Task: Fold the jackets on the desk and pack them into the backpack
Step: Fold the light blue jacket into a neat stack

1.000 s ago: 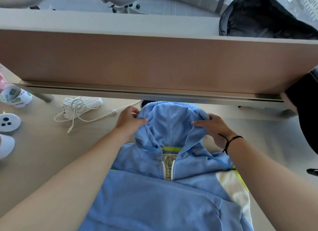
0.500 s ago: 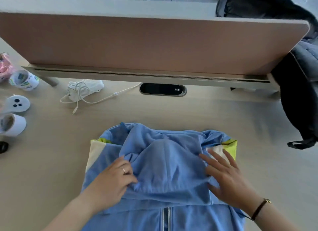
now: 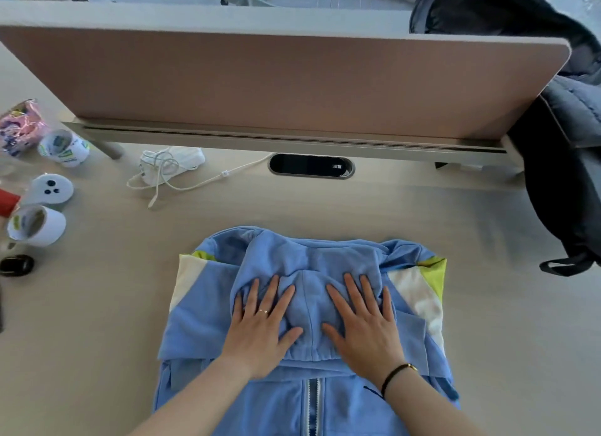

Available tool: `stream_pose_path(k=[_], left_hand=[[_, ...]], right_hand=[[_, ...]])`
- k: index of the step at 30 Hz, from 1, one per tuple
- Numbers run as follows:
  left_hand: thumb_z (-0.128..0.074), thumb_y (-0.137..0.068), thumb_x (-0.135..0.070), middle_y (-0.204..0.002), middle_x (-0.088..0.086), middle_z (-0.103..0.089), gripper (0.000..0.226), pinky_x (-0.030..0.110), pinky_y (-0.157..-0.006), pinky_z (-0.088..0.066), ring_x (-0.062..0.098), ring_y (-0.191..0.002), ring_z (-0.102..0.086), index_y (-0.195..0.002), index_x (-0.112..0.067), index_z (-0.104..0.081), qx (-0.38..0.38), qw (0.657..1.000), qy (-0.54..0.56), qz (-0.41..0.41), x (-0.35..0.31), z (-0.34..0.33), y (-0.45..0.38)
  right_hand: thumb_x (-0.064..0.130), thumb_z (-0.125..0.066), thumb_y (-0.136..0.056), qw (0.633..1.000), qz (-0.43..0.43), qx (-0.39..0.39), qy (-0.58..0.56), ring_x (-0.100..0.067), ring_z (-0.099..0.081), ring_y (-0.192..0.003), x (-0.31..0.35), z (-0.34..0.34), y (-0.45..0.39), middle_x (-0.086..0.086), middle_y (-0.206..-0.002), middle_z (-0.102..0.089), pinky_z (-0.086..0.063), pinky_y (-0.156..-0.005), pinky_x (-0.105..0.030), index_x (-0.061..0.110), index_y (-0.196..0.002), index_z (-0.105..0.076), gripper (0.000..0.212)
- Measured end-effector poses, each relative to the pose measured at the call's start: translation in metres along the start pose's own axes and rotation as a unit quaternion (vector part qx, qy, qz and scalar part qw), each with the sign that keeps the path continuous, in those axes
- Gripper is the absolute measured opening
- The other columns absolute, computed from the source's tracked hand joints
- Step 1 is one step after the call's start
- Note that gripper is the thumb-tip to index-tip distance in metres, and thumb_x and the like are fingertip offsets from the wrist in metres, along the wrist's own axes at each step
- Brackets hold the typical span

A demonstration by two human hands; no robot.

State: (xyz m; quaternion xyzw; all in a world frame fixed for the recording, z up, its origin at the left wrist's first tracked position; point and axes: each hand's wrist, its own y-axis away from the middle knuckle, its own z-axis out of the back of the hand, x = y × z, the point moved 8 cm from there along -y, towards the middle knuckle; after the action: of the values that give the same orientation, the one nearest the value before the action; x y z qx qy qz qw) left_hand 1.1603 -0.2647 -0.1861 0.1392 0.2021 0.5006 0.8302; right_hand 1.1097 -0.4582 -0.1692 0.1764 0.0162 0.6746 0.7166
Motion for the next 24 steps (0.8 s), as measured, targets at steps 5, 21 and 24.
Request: stream_pose_path(k=[5, 21, 24], left_hand=[[-0.013, -0.096, -0.073, -0.168, 0.005, -0.014, 0.075, 0.055, -0.117, -0.005, 0.031, -0.153, -0.001, -0.160, -0.034, -0.005, 0.011, 0.998, -0.047, 0.031, 0.006, -0.014, 0.002], [-0.036, -0.094, -0.066, -0.166, 0.005, -0.022, 0.070, 0.066, -0.117, -0.016, 0.031, -0.154, -0.012, -0.156, -0.033, -0.031, -0.100, 0.995, -0.018, 0.006, -0.007, -0.006, -0.039], [-0.033, -0.096, -0.065, -0.166, 0.004, -0.020, 0.068, 0.065, -0.118, -0.014, 0.030, -0.154, -0.010, -0.157, -0.034, -0.029, -0.109, 0.994, -0.021, 0.006, -0.008, 0.015, -0.075]], right_hand=[[0.071, -0.035, -0.095, 0.998, -0.050, 0.003, 0.032, -0.032, -0.019, -0.153, 0.000, -0.012, 0.012, -0.008, -0.165, -0.023, -0.014, -0.119, -0.063, 0.032, -0.156, -0.031, 0.073], [0.061, -0.038, -0.093, 0.994, -0.082, -0.064, 0.036, -0.032, -0.031, -0.148, -0.013, -0.024, -0.013, -0.004, -0.164, -0.028, -0.011, -0.109, -0.079, 0.031, -0.153, -0.040, 0.066], [0.062, -0.034, -0.095, 0.994, -0.088, -0.061, 0.034, -0.030, -0.025, -0.150, -0.027, -0.011, -0.050, -0.002, -0.165, -0.024, -0.012, -0.109, -0.078, 0.033, -0.154, -0.037, 0.066]])
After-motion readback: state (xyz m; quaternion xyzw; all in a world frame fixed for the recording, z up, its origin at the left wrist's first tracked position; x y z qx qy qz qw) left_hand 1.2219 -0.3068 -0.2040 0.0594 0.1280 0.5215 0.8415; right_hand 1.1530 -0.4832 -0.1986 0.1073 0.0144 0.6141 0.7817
